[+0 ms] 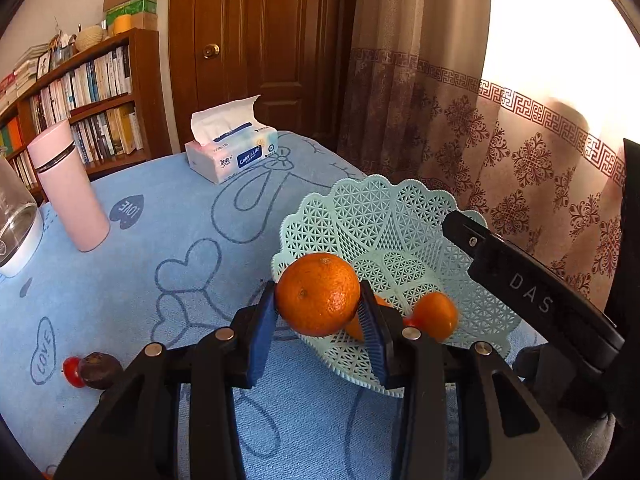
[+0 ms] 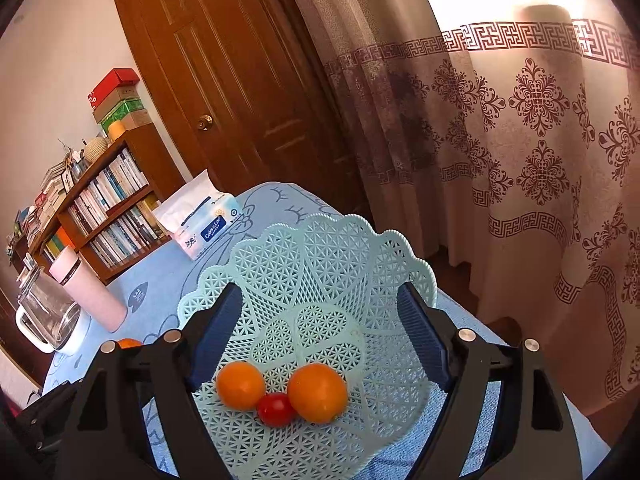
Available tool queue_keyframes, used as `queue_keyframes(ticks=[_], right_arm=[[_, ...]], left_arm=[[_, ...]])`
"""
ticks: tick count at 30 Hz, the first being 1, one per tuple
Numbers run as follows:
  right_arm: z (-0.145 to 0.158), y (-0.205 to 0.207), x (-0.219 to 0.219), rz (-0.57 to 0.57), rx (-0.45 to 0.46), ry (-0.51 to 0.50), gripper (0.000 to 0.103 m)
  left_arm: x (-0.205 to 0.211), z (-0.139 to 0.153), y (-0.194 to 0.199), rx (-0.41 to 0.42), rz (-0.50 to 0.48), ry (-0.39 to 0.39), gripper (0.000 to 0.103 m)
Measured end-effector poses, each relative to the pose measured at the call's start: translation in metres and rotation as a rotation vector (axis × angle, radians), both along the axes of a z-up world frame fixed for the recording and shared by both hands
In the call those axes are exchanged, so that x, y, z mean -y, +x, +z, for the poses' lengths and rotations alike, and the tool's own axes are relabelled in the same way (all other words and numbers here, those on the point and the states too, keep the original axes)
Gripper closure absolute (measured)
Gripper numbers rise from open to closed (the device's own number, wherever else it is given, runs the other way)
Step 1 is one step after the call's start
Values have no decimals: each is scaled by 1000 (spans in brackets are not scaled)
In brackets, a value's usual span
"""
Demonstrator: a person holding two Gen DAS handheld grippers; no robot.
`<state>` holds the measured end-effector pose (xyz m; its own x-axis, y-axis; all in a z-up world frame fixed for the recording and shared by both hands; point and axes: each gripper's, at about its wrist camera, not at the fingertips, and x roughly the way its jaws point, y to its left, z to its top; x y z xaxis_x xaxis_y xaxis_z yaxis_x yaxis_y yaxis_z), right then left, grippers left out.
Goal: Organize fruits
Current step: 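Carry the orange into the green basket and open the left gripper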
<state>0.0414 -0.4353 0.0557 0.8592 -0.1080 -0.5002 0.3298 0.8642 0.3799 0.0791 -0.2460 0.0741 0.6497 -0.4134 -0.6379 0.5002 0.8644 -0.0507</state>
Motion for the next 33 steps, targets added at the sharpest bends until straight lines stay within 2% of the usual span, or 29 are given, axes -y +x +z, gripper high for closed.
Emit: queue_keyframes(ticks=[11, 13, 15, 18, 24, 28, 33], right_arm=[[2, -4, 1, -72, 1, -57, 20], [2, -4, 3, -79, 1, -56, 20], [2, -5, 3, -85, 2, -57, 19], [3, -6, 3, -87, 6, -62, 19], [4, -7, 3, -92, 12, -63, 17], [5, -8, 3, -97, 18, -68, 15], [5, -8, 2, -99, 18, -74, 14]], left_arm=[[14, -11, 14, -9, -15, 19, 62], [13, -10, 14, -2, -10, 14, 57], [10, -8, 13, 5, -2, 8, 47], [8, -7, 12, 8, 3, 8, 45], [5, -8, 9, 18, 21, 21, 30], [3, -11, 9, 21, 32, 34, 23], [-1, -13, 8, 23, 47, 46, 22]])
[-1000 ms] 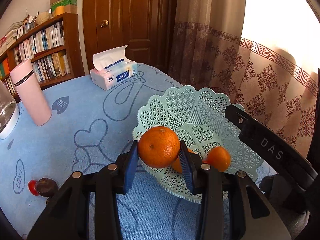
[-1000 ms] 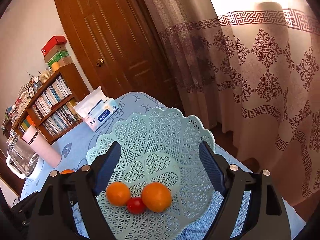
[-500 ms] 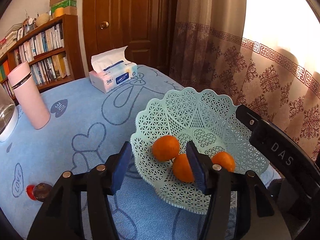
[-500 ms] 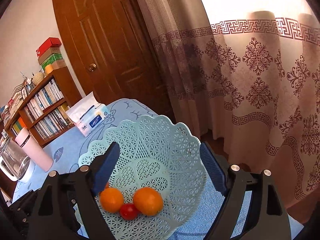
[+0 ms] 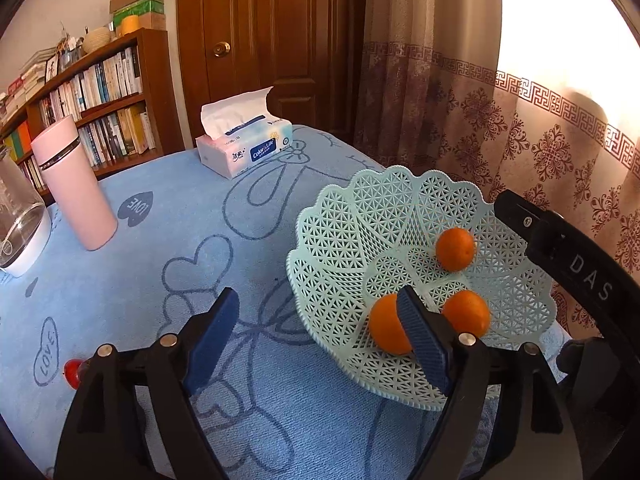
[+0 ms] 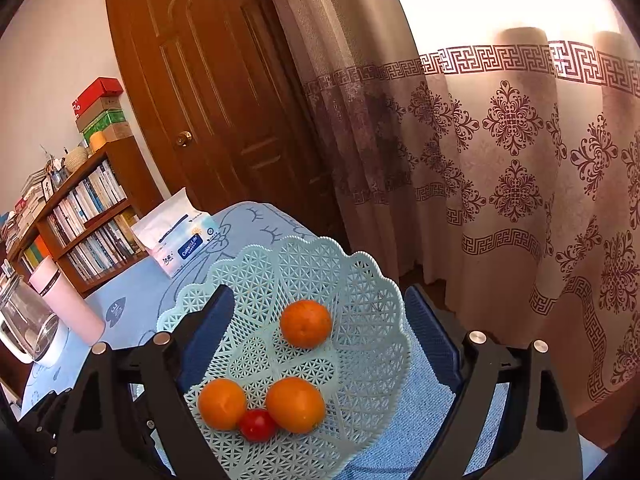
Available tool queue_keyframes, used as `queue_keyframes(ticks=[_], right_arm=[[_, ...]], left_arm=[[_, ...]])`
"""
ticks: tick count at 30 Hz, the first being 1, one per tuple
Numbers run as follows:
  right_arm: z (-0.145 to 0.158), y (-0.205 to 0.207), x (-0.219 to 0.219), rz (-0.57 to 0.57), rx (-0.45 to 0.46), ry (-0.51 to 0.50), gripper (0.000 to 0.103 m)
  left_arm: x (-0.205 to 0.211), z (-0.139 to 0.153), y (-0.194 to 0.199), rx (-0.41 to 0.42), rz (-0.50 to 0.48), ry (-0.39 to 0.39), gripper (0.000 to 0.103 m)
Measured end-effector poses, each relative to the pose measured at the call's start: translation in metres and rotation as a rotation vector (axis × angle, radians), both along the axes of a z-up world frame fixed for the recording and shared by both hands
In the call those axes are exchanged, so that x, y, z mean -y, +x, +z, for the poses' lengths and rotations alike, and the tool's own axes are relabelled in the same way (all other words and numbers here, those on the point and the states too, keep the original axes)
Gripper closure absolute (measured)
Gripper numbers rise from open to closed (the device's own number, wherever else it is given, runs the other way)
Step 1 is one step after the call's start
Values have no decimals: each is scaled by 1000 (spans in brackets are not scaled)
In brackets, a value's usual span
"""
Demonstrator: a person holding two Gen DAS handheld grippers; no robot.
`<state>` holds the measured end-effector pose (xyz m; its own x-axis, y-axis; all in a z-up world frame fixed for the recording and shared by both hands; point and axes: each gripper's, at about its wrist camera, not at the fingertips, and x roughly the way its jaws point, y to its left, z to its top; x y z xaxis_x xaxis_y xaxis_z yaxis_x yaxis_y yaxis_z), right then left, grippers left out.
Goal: Organize fruits
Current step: 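Carry the orange into the green basket and open the left gripper, then withdraw the left gripper from the basket back over the remaining fruit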
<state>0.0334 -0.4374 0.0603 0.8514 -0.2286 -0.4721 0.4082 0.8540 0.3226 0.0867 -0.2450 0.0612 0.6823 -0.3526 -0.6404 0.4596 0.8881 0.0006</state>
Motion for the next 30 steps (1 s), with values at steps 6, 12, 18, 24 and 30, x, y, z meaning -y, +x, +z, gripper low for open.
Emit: queue_keyframes(ticks=[6, 12, 18, 24, 30], right_arm=[[1, -1, -1, 0, 1, -7, 14], [1, -1, -1, 2, 2, -4, 14], [1, -1, 0, 16, 15, 12, 9], [1, -3, -2, 31, 28, 13, 9], [3, -4, -2, 42, 46, 16, 9]], left_arm=[[-4, 0, -5, 21, 13, 20, 17], [-10, -1, -9, 25, 28, 32, 15], [-18, -1, -11, 19, 49, 36, 15], [-28, 3, -18, 52, 80, 57, 14], [-38, 9, -26, 81, 107, 68, 13]])
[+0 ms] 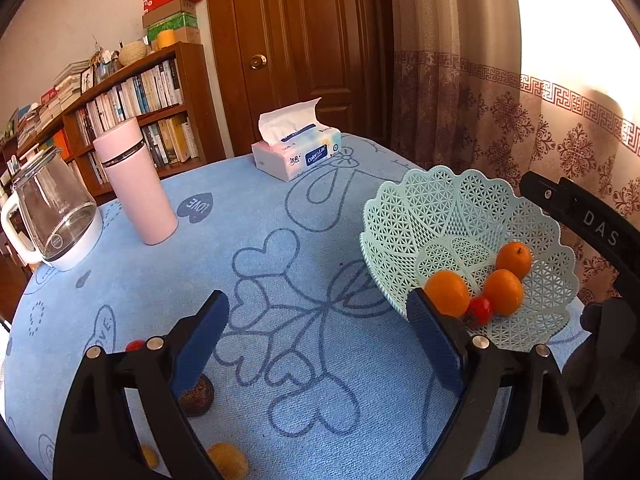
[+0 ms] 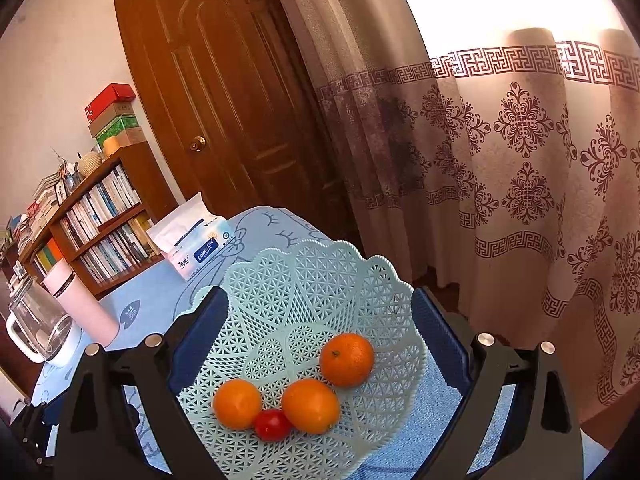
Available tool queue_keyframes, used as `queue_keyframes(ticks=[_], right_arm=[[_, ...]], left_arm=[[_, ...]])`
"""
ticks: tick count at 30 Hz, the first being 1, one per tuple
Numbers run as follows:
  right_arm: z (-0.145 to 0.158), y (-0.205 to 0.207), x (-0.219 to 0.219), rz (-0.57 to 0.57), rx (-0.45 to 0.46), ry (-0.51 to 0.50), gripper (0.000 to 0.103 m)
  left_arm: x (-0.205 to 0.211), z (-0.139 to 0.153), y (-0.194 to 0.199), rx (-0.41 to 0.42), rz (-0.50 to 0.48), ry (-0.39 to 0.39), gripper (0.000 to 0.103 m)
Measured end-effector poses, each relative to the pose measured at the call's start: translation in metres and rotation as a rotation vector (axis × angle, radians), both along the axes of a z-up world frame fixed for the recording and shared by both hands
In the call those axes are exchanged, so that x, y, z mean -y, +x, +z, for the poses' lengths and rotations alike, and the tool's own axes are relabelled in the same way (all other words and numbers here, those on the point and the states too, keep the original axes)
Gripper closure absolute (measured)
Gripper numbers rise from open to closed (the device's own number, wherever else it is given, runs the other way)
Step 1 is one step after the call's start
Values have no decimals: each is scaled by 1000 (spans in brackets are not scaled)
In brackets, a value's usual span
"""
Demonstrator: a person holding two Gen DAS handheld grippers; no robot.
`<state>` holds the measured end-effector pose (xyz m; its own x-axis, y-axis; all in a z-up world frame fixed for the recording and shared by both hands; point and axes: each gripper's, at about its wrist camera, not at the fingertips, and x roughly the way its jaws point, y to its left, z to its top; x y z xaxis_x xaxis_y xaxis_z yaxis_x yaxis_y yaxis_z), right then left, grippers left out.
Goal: Organize fruits
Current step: 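Withdraw the left gripper from the basket back over the remaining fruit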
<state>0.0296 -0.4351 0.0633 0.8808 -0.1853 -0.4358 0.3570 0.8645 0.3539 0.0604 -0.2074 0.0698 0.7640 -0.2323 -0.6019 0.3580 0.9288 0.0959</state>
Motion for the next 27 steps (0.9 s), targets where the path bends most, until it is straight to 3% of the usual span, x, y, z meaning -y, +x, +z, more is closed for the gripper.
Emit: queue_keyframes(ticks=[10, 27], right_arm=[[5, -3, -7, 49, 46, -10, 9], [6, -2, -17, 89, 52, -40, 9]], left_arm=[[-17, 4, -15, 48, 49, 31, 12], [-65, 5, -25, 45, 157, 25, 12]])
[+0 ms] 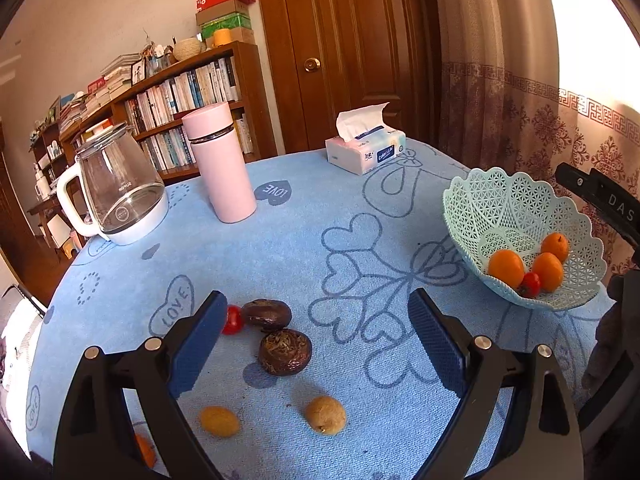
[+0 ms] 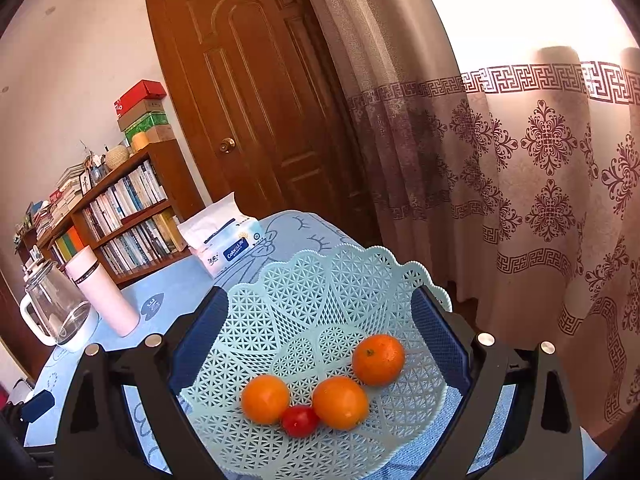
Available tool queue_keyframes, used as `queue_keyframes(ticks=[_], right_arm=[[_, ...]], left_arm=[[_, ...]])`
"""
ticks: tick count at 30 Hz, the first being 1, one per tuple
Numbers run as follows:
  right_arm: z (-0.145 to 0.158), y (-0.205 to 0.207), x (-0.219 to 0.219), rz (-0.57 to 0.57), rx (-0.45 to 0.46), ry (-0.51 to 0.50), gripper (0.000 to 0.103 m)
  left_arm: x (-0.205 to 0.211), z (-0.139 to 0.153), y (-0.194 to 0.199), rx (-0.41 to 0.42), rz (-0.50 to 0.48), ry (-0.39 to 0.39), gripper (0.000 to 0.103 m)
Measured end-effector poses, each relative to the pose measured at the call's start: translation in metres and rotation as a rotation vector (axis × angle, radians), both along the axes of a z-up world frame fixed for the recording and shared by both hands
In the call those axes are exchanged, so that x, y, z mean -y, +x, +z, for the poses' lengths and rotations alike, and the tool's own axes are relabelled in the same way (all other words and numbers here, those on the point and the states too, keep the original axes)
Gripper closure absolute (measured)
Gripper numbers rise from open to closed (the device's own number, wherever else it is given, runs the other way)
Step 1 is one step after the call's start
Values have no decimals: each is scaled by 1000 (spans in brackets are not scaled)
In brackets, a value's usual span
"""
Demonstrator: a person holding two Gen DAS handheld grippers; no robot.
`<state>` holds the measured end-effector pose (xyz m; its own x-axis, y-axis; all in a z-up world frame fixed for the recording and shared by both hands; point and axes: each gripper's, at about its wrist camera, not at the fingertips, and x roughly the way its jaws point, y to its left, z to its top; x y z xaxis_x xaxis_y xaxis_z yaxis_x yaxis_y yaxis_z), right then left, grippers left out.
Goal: Organize fruits
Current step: 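Withdraw the left gripper from the basket back over the remaining fruit, then close the left gripper on another orange on the table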
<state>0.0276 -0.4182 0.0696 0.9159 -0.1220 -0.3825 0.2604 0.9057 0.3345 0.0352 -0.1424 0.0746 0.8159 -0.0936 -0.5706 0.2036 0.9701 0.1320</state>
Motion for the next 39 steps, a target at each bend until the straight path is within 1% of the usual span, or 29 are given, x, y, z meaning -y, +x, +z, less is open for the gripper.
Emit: queue_keyframes(ticks=[9, 14, 17, 20, 24, 30, 35, 36, 39], right_arm=[[-1, 2, -5, 24, -8, -14, 9], [-3, 3, -8, 37, -15, -18, 9], [-4, 4, -9, 42, -22, -21, 9], [-4, 4, -10, 45, -23, -25, 9], [-4, 4, -11, 50, -22, -32, 9], [-6, 5, -14, 66, -35, -40, 9], [-7, 6, -18, 79, -40, -51, 9], [-7, 6, -19, 83, -42, -53, 9], [-7, 6, -23, 95, -43, -64, 9]], left_arm=[[-29, -5, -7, -11, 45, -6, 12], [-48, -7, -15, -16, 73, 7, 12], [-64, -11, -18, -34, 103, 11, 12], [-83, -13, -23, -54, 133, 0, 12], [-107, -14, -33, -57, 162, -8, 12], [-141, -20, -47, -98, 193, -40, 12], [-156, -31, -57, -120, 202, -40, 12], [-157, -33, -58, -127, 204, -39, 12], [-162, -41, -59, -153, 204, -47, 19]])
